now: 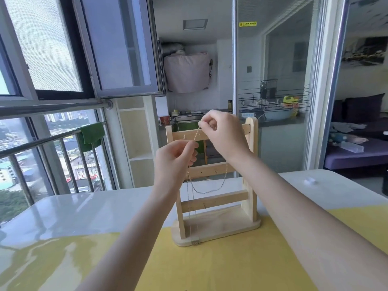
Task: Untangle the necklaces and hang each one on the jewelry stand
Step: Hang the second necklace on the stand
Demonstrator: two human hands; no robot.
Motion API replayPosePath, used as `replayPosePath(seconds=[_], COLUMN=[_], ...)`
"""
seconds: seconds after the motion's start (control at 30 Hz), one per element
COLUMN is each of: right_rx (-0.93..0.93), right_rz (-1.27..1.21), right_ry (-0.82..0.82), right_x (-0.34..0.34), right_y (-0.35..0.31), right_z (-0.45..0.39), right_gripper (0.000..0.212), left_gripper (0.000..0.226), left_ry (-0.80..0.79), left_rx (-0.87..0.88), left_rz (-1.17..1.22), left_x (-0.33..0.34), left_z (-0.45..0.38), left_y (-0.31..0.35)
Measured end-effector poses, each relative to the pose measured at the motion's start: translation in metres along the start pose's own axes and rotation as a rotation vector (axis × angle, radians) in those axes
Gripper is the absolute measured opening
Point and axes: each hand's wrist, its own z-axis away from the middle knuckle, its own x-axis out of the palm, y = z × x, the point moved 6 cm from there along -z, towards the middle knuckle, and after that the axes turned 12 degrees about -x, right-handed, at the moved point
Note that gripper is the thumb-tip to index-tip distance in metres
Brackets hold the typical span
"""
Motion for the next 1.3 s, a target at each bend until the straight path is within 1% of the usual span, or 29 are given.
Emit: replayPosePath(seconds=[0.07,0.1,0.2,0.27,0.33,0.4,0.47,0.57,0.67,0.73,0.8,0.83,0.9,0.93,0.97,1.0,1.03,1.07,1.1,1.13,1.2,1.23,1.3], right_rx=[-0.014,-0.025,-0.065,-0.091,-0.126,-0.179,-0.194,-0.112,-0.038,-0.005,0.011,0.010,0.032,0.046,0.064,0.085,0.107,0.131,0.161,0.201,0.269,0.298,0.353], right_rz=[-0.011,0.008,0.189,0.258,0.248,0.219,0.195,0.161,0.135,0.164,0.195,0.204,0.165,0.110,0.038,-0.029,-0.078,-0.110,-0.134,-0.161,-0.208,-0.218,-0.208], right_ry=[0.038,0.032,-0.078,-0.114,-0.121,-0.121,-0.120,-0.104,-0.168,-0.188,-0.165,-0.137,-0.131,-0.181,-0.277,-0.423,-0.602,-0.777,-0.917,-1.009,-1.105,-1.163,-1.329], right_x=[-0.001,-0.001,0.007,0.009,0.008,0.007,0.006,0.006,0.011,0.010,0.003,-0.004,-0.015,-0.015,-0.013,-0.007,0.002,0.009,0.015,0.017,0.015,0.012,0.004], right_y=[-0.005,-0.007,-0.005,-0.003,-0.004,-0.006,-0.005,0.002,0.008,0.007,0.002,-0.001,-0.006,-0.007,-0.007,-0.007,-0.008,-0.010,-0.011,-0.011,-0.014,-0.016,-0.018], right_z=[-0.004,-0.005,-0.002,0.003,0.006,0.011,0.020,0.038,0.049,0.052,0.058,0.061,0.080,0.094,0.111,0.129,0.151,0.175,0.195,0.213,0.236,0.243,0.253], right_gripper=[0.013,0.014,0.016,0.016,0.015,0.014,0.013,0.015,0.018,0.020,0.022,0.022,0.017,0.015,0.014,0.014,0.014,0.013,0.011,0.009,0.008,0.011,0.020], left_gripper=[0.017,0.017,0.017,0.023,0.026,0.023,0.019,0.016,0.013,0.015,0.017,0.016,0.015,0.015,0.015,0.015,0.015,0.016,0.018,0.019,0.021,0.020,0.017], left_ry=[0.017,0.025,0.017,0.002,-0.007,-0.026,-0.036,-0.054,-0.058,-0.054,-0.054,-0.085,-0.228,-0.325,-0.421,-0.503,-0.575,-0.639,-0.692,-0.731,-0.764,-0.772,-0.793], left_rx=[0.033,0.029,-0.054,-0.085,-0.080,-0.067,-0.052,-0.052,-0.046,-0.001,0.075,0.103,0.105,0.080,0.037,-0.010,-0.052,-0.083,-0.096,-0.090,-0.043,-0.027,-0.013], left_rz=[0.005,0.000,-0.087,-0.155,-0.188,-0.220,-0.257,-0.277,-0.312,-0.398,-0.449,-0.454,-0.498,-0.551,-0.615,-0.683,-0.742,-0.789,-0.830,-0.869,-0.905,-0.893,-0.840], left_x=[-0.001,-0.001,0.004,0.008,0.009,0.011,0.012,0.014,0.015,0.014,0.011,0.010,0.012,0.014,0.016,0.016,0.017,0.017,0.018,0.020,0.023,0.025,0.030], left_z=[0.001,0.000,-0.004,-0.004,-0.004,-0.006,-0.007,-0.005,-0.003,0.004,0.024,0.036,0.066,0.080,0.093,0.104,0.114,0.125,0.133,0.141,0.153,0.157,0.164], left_y=[0.004,0.003,-0.009,-0.016,-0.018,-0.020,-0.022,-0.029,-0.031,-0.027,-0.022,-0.023,-0.040,-0.053,-0.070,-0.085,-0.100,-0.112,-0.120,-0.126,-0.131,-0.131,-0.128])
